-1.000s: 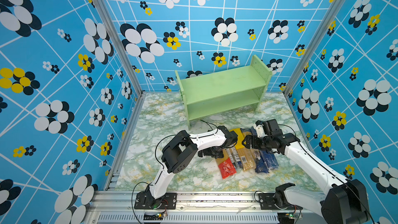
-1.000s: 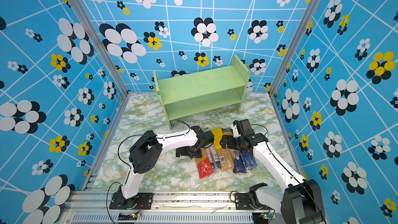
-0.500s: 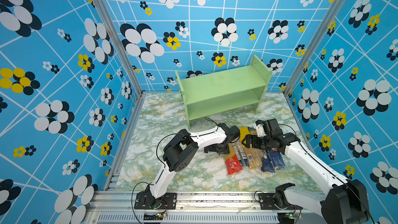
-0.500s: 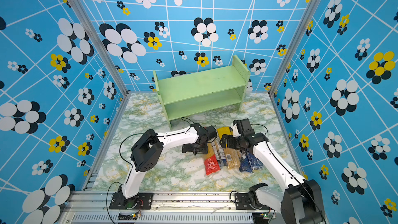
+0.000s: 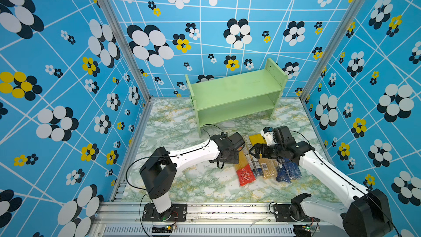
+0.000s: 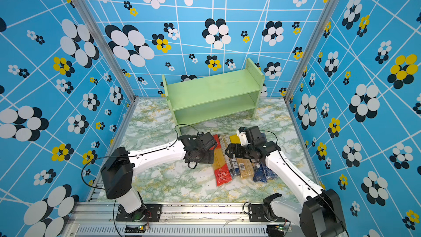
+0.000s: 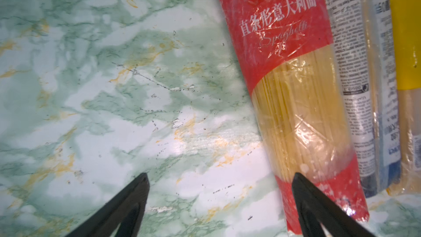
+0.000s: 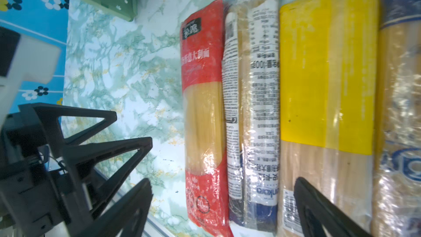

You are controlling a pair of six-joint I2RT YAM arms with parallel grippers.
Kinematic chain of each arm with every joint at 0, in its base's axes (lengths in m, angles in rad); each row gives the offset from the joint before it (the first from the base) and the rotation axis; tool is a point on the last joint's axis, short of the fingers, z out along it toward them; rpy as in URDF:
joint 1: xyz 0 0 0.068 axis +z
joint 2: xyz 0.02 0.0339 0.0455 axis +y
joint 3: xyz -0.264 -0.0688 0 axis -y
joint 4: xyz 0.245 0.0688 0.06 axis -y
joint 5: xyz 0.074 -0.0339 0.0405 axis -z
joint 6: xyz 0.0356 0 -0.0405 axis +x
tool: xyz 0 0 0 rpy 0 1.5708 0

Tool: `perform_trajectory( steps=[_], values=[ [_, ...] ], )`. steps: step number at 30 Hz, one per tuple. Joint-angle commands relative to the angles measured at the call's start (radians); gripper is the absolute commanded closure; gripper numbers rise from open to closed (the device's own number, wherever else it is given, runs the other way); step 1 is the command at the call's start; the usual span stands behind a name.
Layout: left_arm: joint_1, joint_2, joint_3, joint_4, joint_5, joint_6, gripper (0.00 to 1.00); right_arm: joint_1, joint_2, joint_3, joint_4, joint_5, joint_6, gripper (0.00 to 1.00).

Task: Arrange pasta packages on shelves
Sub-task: Move the pasta bags to the center of the table.

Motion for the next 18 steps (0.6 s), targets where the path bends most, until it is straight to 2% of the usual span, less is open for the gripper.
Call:
perform_trajectory(
  steps=[1,6,11,18],
  values=[
    [-0.001,-0.13,-0.078,0.051,-0.055,0.078,0.01,0.059,0.001,-0.003,0.038,0.023,0.028,0.01],
    [0.031,-0.355,-0.23,0.156,-0.099,0.16,0.01,0.131,0.016,-0.011,0.057,0.079,0.056,0.01],
    [0.088,-0.573,-0.395,0.278,-0.073,0.223,0.01,0.233,0.054,0.004,0.066,0.169,0.095,0.02],
    [0.167,-0.793,-0.553,0.397,-0.017,0.27,0.01,0.362,0.134,0.019,0.096,0.271,0.163,0.02]
  ],
)
